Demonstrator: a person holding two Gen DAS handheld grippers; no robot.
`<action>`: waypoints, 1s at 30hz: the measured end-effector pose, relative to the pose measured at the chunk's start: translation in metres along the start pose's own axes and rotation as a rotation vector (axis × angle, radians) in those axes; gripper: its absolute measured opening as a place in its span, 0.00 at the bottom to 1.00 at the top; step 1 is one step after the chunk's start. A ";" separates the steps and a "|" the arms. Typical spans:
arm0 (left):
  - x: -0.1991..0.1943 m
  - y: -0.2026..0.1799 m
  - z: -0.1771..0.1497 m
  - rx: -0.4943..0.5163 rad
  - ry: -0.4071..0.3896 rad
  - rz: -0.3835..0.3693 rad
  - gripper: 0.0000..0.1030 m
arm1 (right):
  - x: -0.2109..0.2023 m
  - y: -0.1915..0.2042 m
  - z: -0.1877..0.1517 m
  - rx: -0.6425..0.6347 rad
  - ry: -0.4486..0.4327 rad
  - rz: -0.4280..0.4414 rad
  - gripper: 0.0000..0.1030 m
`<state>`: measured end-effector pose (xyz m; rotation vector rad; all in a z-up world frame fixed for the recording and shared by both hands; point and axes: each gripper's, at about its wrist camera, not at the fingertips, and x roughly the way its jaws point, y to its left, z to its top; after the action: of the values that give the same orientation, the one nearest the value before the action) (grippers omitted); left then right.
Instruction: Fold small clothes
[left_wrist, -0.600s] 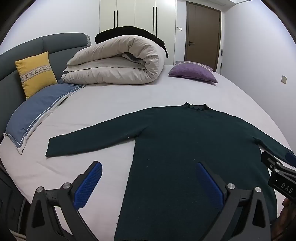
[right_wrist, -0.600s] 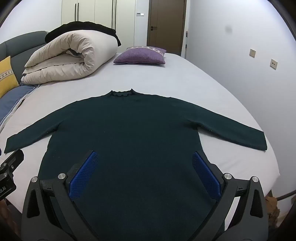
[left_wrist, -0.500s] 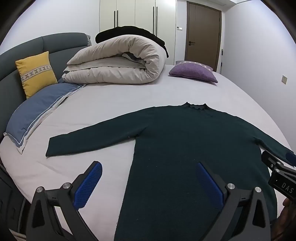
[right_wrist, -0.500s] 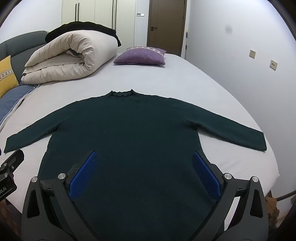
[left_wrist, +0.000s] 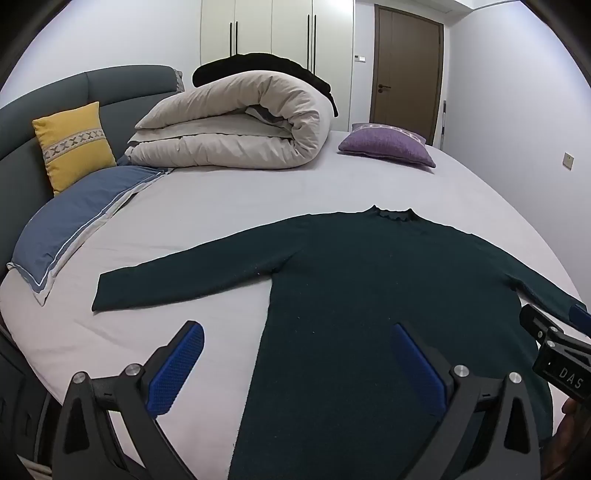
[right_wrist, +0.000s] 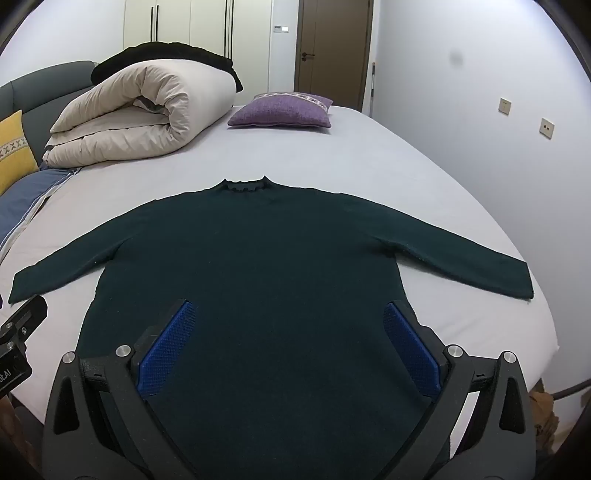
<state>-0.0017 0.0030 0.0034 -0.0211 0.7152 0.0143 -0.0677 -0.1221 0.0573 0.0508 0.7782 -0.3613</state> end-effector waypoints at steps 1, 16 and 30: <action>0.000 0.000 0.000 0.000 0.000 0.000 1.00 | 0.000 0.001 0.000 0.000 0.000 0.000 1.00; 0.001 0.000 0.003 -0.002 -0.007 0.002 1.00 | 0.000 0.006 -0.004 -0.003 0.000 0.000 1.00; 0.000 0.001 0.002 -0.004 -0.010 0.001 1.00 | 0.002 0.008 -0.009 0.000 0.001 0.003 1.00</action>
<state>-0.0004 0.0037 0.0046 -0.0246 0.7054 0.0163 -0.0694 -0.1133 0.0491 0.0524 0.7785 -0.3590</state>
